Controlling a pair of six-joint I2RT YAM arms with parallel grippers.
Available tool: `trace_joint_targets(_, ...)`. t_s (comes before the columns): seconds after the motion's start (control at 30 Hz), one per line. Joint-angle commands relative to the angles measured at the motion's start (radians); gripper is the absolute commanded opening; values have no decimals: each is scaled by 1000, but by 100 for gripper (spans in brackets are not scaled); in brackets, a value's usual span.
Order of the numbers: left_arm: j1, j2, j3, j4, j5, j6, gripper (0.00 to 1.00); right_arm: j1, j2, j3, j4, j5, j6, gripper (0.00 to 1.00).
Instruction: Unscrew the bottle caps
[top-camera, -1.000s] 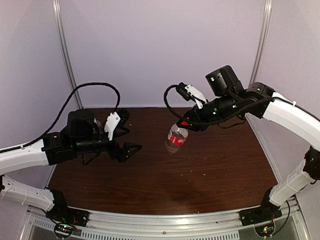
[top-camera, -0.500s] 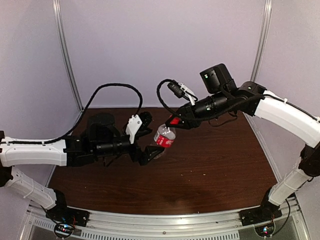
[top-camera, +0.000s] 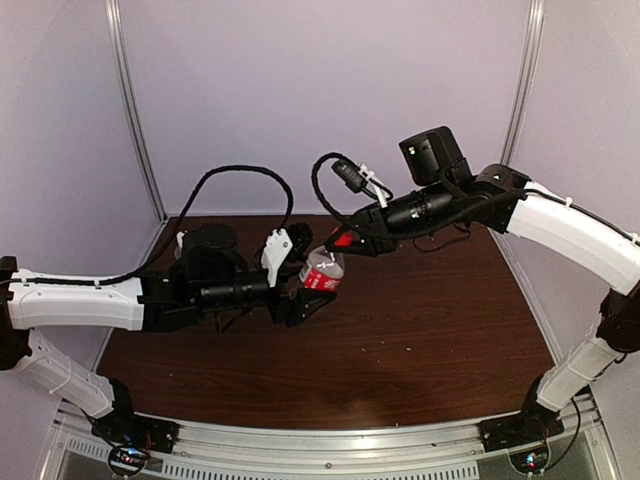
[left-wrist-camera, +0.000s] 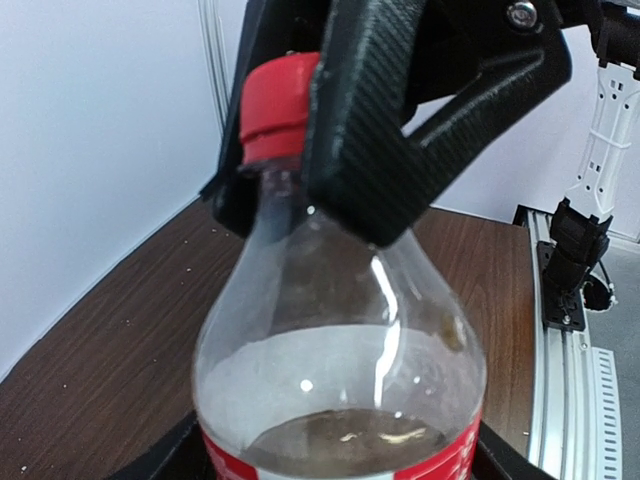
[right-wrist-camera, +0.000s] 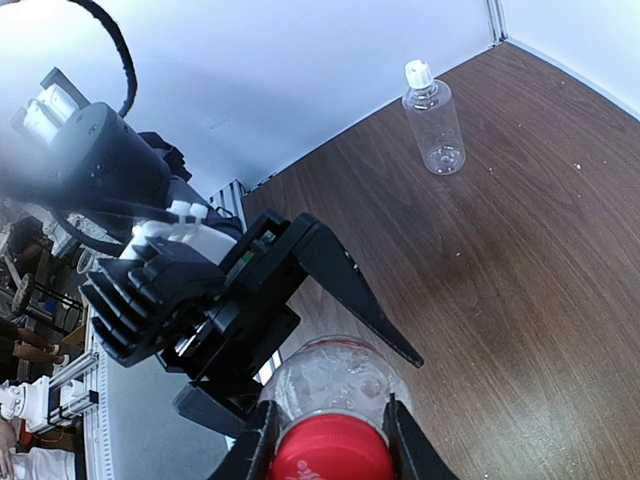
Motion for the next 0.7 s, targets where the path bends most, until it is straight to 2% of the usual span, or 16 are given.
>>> trace_joint_targets(0.0, -6, 15, 40, 51, 23, 16, 72, -4, 17, 25, 32, -34, 9, 6)
trace_joint_targets(0.23, -6, 28, 45, 49, 3, 23, 57, -4, 26, 33, 37, -44, 10, 8)
trace_joint_targets(0.33, -5, 20, 36, 62, -17, 16, 50, -5, 25, 29, 40, -34, 9, 16)
trace_joint_targets(0.43, -6, 6, 4, 119, -31, -20, 46, -4, 12, 4, 77, -24, 25, 39)
trace_joint_targets(0.5, -6, 2, -22, 179, -24, -54, 44, -4, 0, -25, 126, -17, 42, 70)
trace_joint_targets(0.53, -6, 3, -32, 200, -16, -67, 43, -4, -8, -42, 156, -13, 52, 82)
trace_joint_targets(0.6, -6, 5, -44, 227, -4, -93, 41, -5, -28, -75, 213, 0, 73, 94)
trace_joint_targets(0.67, -5, 4, -58, 257, 3, -121, 38, -4, -55, -107, 270, 25, 93, 99)
